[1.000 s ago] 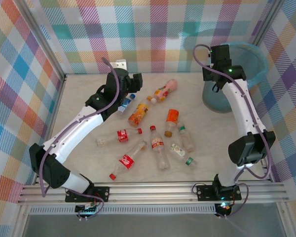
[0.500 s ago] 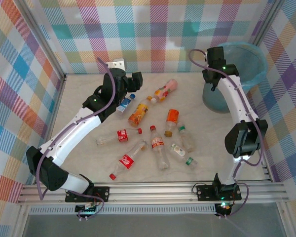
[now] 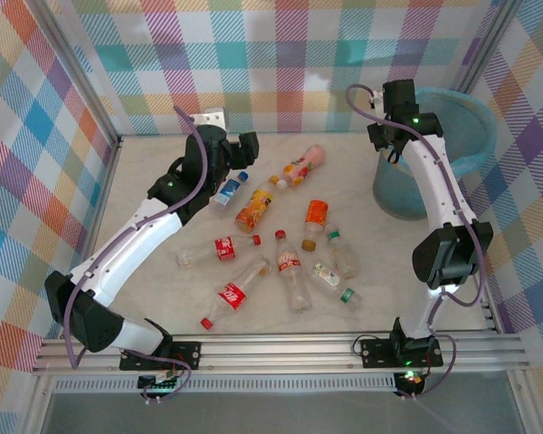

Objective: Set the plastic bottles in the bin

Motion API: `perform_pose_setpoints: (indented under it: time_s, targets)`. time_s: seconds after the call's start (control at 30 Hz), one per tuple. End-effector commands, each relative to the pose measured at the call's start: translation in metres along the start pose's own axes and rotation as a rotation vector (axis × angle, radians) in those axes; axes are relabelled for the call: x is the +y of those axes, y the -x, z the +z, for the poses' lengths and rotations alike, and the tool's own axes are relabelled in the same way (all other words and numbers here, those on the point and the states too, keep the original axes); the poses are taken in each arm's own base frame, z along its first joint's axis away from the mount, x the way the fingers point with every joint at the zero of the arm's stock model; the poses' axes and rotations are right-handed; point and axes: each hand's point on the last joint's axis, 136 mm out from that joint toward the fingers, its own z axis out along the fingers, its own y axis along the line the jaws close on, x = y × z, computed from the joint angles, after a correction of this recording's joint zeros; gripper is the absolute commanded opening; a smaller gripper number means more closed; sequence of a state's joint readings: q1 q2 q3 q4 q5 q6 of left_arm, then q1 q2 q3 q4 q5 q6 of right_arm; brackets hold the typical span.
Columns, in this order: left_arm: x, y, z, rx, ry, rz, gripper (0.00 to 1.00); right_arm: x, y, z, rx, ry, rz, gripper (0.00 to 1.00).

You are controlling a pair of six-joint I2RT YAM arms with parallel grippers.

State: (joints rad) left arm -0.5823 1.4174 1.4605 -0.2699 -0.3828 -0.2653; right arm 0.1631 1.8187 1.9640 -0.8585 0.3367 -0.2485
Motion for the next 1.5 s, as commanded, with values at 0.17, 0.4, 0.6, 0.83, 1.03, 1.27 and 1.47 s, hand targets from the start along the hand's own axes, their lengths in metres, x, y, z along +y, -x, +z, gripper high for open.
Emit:
perform_pose_setpoints:
  time_s: [0.17,0.4,0.6,0.83,1.03,1.27,1.47]
  targets:
    - [0.020,0.011,-0.023,-0.014,0.030,0.016,0.84,0.040,0.009,-0.026,-0.055,0.189,-0.011,0.14]
    - [0.023,0.018,-0.032,-0.034,0.028,0.004,0.84,0.067,0.017,-0.038,-0.092,0.263,-0.018,0.13]
    - [0.023,0.016,-0.030,-0.021,0.025,0.006,0.83,0.105,0.028,-0.049,-0.132,0.356,-0.035,0.13]
    - [0.023,0.010,-0.028,0.004,0.025,0.015,0.84,0.139,0.031,-0.049,-0.132,0.423,-0.061,0.13]
    - [0.026,-0.007,-0.032,0.080,0.023,0.070,0.84,0.140,0.039,-0.063,-0.155,0.376,-0.060,0.74]
    - [0.039,-0.056,-0.061,0.264,-0.009,0.126,0.84,0.129,0.046,-0.124,-0.240,0.350,-0.054,0.95]
    - [0.069,-0.098,-0.098,0.378,0.043,0.081,0.84,0.165,0.012,-0.173,-0.259,0.440,-0.087,0.87]
